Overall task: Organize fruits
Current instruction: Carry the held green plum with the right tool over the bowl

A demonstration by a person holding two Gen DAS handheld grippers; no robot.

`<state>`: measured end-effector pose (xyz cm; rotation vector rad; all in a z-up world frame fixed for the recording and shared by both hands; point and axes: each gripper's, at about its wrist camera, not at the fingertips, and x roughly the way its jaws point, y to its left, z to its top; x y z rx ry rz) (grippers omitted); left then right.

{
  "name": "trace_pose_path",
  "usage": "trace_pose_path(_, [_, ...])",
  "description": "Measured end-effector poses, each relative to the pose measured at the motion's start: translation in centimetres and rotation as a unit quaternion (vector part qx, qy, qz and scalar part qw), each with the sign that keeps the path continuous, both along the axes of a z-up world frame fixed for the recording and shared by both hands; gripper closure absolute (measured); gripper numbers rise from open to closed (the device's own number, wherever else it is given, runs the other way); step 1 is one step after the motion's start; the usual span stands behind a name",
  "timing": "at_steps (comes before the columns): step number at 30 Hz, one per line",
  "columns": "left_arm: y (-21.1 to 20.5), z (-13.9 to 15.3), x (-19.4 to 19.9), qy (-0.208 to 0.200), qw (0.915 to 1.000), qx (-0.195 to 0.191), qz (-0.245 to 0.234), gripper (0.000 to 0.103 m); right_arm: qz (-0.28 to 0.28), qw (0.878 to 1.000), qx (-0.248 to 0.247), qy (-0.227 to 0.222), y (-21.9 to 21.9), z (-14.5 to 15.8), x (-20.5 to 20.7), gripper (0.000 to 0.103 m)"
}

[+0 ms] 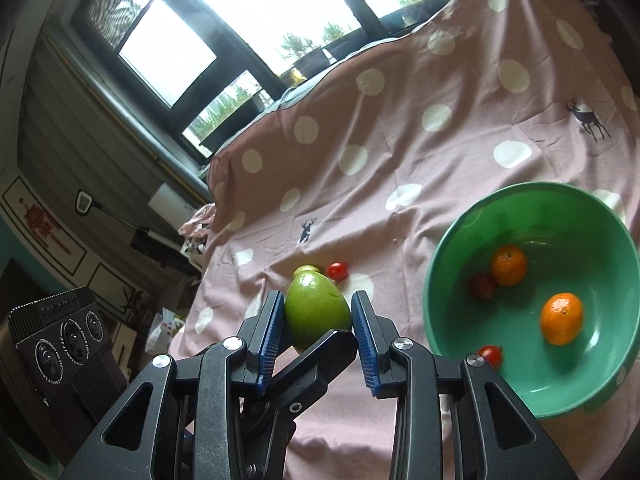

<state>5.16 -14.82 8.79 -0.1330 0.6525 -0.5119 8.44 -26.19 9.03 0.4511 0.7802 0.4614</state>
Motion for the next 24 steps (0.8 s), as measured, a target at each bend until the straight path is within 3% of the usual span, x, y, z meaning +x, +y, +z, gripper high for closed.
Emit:
trace_pose_path(8, [-3.8, 0.1, 0.8, -0.007, 0.9992, 0.015, -0.037, 0.066, -0.044, 0.999, 0.022, 0.0, -4.0, -0.1, -0.2, 0.067])
trace_pose_path(24, [-8.1, -2.3, 2.9, 0.033, 0.9961, 0.014, -0.081, 0.066, -0.1, 0.994, 0.021, 0.043, -8.8, -2.3, 0.6, 0.067])
